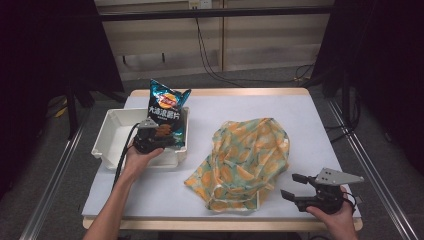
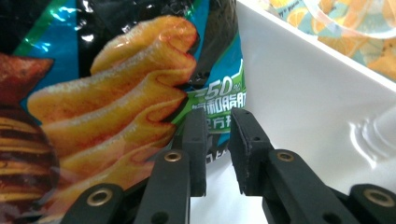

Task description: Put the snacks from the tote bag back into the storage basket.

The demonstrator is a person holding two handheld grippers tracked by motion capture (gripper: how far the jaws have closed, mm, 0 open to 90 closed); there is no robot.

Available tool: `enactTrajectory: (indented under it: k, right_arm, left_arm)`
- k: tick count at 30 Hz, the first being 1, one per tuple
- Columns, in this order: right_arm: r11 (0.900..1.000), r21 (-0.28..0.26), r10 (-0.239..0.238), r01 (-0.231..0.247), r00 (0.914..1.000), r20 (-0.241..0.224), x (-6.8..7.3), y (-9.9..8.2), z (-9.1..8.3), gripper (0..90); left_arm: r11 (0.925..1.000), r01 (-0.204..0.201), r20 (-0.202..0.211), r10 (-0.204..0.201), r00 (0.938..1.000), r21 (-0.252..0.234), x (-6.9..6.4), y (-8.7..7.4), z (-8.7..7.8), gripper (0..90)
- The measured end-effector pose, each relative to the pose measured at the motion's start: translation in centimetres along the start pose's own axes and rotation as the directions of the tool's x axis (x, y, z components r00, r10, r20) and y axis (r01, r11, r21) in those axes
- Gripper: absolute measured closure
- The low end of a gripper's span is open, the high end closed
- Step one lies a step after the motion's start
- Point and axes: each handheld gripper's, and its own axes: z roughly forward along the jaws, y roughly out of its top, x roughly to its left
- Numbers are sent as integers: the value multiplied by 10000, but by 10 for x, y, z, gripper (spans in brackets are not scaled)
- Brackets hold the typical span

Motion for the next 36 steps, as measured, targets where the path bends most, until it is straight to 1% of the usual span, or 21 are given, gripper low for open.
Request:
enactTrajectory:
  k: [2,4,5,7,8,9,10,11,13,15,17,20,21,23,25,26,29,33,35,36]
  right_arm:
    - [10000,-16,-31,31,10000,-5,0,0,0,278]
    - [10000,4,6,-6,10000,-1,-1,-1,0,277]
    - [10000,15,21,-22,10000,8,-1,0,0,277]
    - [10000,9,10,-10,10000,-10,0,0,0,277]
    - [10000,0,-6,6,10000,-19,0,0,0,277]
    - [10000,5,-6,6,10000,-4,0,0,1,277]
    - [10000,15,-5,5,10000,-23,0,-1,1,277]
    - [10000,18,-4,4,10000,-6,0,-1,1,277]
    - [10000,19,-12,12,10000,-18,0,-1,0,277]
    - [10000,35,6,-6,10000,-16,-1,-1,0,277]
    - [10000,20,7,-7,10000,-18,-1,-1,0,277]
    - [10000,19,4,-4,10000,-16,-1,-1,0,277]
    - [10000,24,1,-1,10000,-20,-1,-1,1,277]
    - [10000,20,-4,5,10000,-25,0,-1,0,277]
    - [10000,1,-2,2,10000,-10,0,-1,0,277]
    - [10000,7,-1,1,10000,-4,-1,-1,0,277]
    - [10000,10,17,-17,10000,-23,-1,-1,1,277]
    - [10000,21,10,-10,10000,-24,-1,-1,1,277]
    - [10000,18,17,-17,10000,-28,-1,-1,1,277]
    - [10000,26,12,-12,10000,-25,-1,-1,1,277]
  left_arm:
    - [9999,-79,29,79,10000,65,1,1,1,762]
    - [9999,134,49,-134,9999,24,3,3,3,770]
    - [9999,111,36,-111,9999,7,3,3,3,762]
    - [10000,26,-205,-25,9998,66,4,5,5,754]
    - [9999,37,-233,-34,9997,110,5,6,5,752]
    - [9998,169,-292,-166,9994,94,7,8,5,740]
    - [9998,202,-296,-199,9994,81,7,8,6,721]
    - [9998,197,-334,-197,9992,11,9,8,6,720]
    - [9998,165,-347,-162,9993,89,10,9,8,727]
    - [9999,108,-335,-106,9994,72,9,9,8,742]
    - [9999,134,-297,-132,9995,71,9,9,8,740]
    - [10000,56,-245,-56,9997,3,10,9,7,720]
    - [9999,103,-234,-103,9997,-14,8,9,6,714]
    - [9999,-10,-145,9,9999,-130,6,9,4,725]
    - [9997,-85,-330,78,9994,-236,3,9,2,735]
    - [9997,-26,-198,21,9998,-257,3,9,1,742]
    - [9997,-135,-281,129,9995,-226,1,9,0,741]
    - [9996,-154,-207,148,9997,-255,0,8,-3,727]
    - [9992,-192,-147,187,9997,-355,-1,8,-4,724]
    - [9993,-193,-187,187,9996,-330,-1,7,-5,724]
